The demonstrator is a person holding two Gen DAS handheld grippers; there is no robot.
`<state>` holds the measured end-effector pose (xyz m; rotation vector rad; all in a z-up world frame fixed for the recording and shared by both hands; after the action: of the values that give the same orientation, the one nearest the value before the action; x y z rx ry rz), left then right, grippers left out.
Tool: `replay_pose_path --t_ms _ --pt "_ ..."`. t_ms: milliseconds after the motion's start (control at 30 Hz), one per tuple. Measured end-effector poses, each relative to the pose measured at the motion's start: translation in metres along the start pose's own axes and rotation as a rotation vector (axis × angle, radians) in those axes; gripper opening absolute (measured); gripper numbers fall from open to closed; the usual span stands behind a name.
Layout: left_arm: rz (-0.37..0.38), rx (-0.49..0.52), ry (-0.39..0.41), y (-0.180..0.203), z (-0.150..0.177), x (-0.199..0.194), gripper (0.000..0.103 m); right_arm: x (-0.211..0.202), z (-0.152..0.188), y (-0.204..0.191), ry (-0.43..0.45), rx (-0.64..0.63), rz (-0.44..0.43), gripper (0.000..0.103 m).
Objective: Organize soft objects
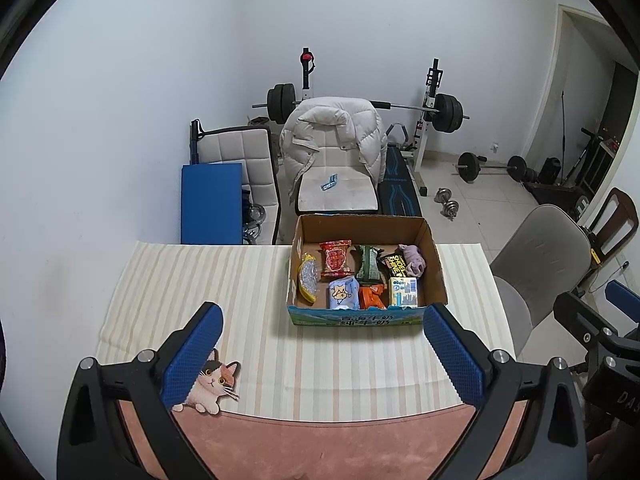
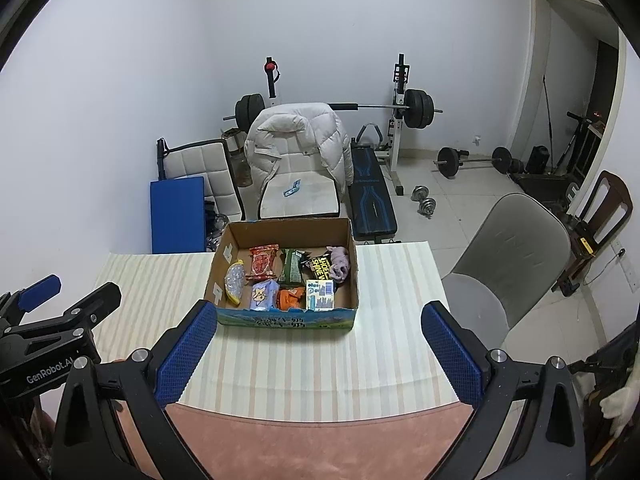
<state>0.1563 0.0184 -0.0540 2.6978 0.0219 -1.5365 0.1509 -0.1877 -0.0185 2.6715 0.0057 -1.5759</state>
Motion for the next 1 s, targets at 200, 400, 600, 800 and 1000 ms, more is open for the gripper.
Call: replay_pose_path --t_ms 200,400,600,800,1000 --pt "-0.003 -0.001 0.008 0.0 -0.002 -0.003 0.103 -0.002 -0.002 0.003 0.005 -0.001 0.002 0.103" --pt "-0.005 -0.002 0.013 0.005 -0.003 -0.004 0.103 -0.003 -0.007 0.006 0.013 -0.004 0.007 0.103" --pt "-0.002 -0.001 0.009 0.008 -0.004 -0.004 0.103 -0.003 -0.007 0.007 0.009 -0.006 0.007 0.103" --pt "0.002 0.003 0.013 0.01 -0.005 -0.006 0.103 -0.005 -0.006 0.012 0.011 -0.003 0.014 0.103" --pt "0.005 0.006 0.016 0.011 -0.005 -0.008 0.103 -0.006 -0.006 0.016 0.014 0.001 0.021 0.103"
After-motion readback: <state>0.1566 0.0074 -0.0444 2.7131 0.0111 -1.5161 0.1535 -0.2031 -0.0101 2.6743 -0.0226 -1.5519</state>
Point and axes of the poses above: each gripper's, at about its wrist camera, not at the fingertips, and x roughly the way its jaws point, y to its right, z to its underside, the point moved 9 cm from there along x, roughly the way its jaws point, and after that the axes turned 9 degrees about -y, right-handed, at the moved point
